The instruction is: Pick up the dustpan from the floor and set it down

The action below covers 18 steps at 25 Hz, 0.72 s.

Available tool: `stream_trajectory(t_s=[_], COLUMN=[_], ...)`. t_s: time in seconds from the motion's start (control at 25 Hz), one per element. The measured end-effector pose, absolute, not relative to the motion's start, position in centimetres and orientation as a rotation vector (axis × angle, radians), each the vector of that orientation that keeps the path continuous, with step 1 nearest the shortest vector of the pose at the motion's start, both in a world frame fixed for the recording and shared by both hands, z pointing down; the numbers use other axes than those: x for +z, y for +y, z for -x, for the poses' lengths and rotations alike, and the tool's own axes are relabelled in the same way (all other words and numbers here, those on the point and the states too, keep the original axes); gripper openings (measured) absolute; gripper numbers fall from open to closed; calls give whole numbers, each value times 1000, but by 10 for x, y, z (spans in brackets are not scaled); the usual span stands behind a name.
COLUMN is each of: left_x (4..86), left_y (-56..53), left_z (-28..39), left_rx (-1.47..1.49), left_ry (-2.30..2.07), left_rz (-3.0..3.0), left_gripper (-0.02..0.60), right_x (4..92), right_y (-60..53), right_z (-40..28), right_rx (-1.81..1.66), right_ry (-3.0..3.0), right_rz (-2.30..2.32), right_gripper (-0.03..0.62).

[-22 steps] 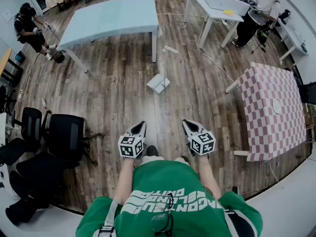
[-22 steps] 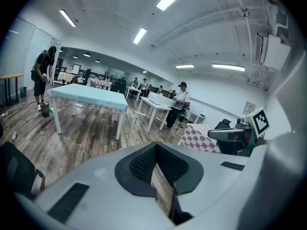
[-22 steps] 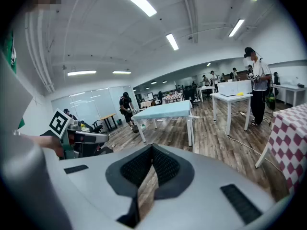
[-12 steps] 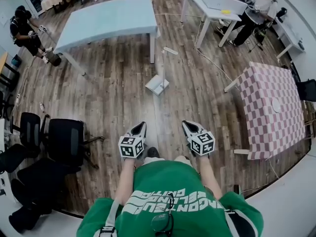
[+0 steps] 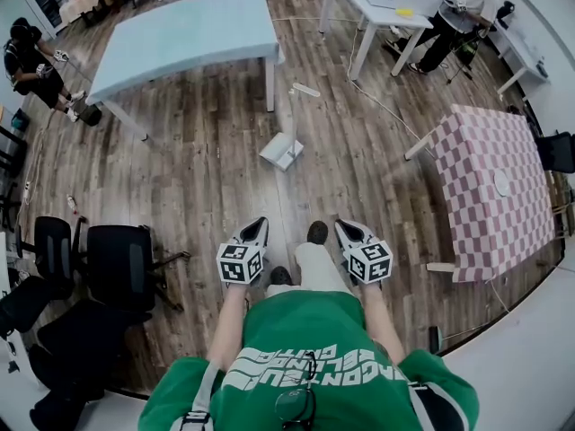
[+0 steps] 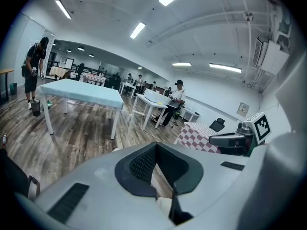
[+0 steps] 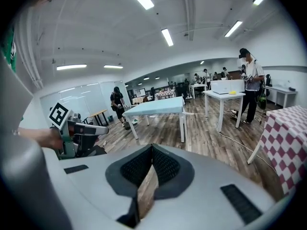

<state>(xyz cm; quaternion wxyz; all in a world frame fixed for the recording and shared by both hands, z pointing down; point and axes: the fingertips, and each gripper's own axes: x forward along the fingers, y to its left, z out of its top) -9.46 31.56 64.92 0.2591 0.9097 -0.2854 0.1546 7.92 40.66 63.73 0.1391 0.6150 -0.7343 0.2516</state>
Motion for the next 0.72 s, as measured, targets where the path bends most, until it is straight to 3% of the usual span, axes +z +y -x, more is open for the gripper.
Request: stream_trajectory(t_s=[0.72], left_x=[636], left_y=[140], left_z=[42], left_rx=[465], left_ry=[-769], left_rz=[-2503], left_gripper=[3], right_x=[642], right_y=[203], right_z=[-138], right_rx=[721], right_ry=[-2142], right_rz=[-1739], right_gripper=[9])
